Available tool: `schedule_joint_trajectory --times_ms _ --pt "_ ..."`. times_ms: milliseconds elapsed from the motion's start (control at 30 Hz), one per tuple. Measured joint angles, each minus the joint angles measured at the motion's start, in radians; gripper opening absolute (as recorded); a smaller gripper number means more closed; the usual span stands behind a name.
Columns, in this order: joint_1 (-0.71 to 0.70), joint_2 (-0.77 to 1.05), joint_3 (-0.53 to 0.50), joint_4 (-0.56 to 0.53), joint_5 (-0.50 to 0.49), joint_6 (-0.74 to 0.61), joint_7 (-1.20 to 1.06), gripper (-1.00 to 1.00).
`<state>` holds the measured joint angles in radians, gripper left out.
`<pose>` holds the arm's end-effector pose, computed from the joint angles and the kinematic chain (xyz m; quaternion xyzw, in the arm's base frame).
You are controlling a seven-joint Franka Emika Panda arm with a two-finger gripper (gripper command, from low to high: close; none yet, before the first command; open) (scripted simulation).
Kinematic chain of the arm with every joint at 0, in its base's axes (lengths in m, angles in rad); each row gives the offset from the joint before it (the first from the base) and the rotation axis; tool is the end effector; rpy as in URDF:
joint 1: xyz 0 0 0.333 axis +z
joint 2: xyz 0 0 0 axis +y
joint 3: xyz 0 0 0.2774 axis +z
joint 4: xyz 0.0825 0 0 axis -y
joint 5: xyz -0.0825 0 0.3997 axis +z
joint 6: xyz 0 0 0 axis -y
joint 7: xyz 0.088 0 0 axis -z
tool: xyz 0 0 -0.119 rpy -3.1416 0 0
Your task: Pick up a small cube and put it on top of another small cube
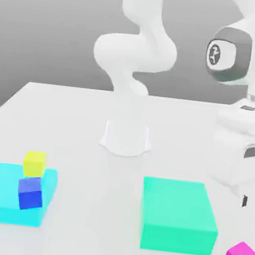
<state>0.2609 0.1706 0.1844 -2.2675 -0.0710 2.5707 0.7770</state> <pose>0.4982 0.2403 0.2362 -0.9880 0.1389 -0.0590 0.0344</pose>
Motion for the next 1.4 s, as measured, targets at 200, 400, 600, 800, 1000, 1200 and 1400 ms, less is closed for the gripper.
schedule_joint_trajectory --times_ms 200,400,600,800,1000,1200,1400 --pt "0.076 0.221 -0.003 0.014 -0.075 0.074 0.039 0.00" --pt "0.111 0.353 -0.040 0.040 -0.113 0.170 0.066 -1.00" --pt "0.106 0.329 -0.033 0.035 -0.106 0.151 0.060 -1.00" --pt "0.005 0.170 -0.058 -0.005 -0.044 0.036 0.001 -1.00" --pt "-0.155 0.082 -0.179 -0.047 0.001 -0.006 -0.062 -1.00" --pt "-0.309 -0.013 -0.313 -0.102 0.045 -0.044 -0.125 -1.00" --pt "-0.556 -0.072 -0.470 -0.139 0.103 -0.068 -0.207 -1.00"
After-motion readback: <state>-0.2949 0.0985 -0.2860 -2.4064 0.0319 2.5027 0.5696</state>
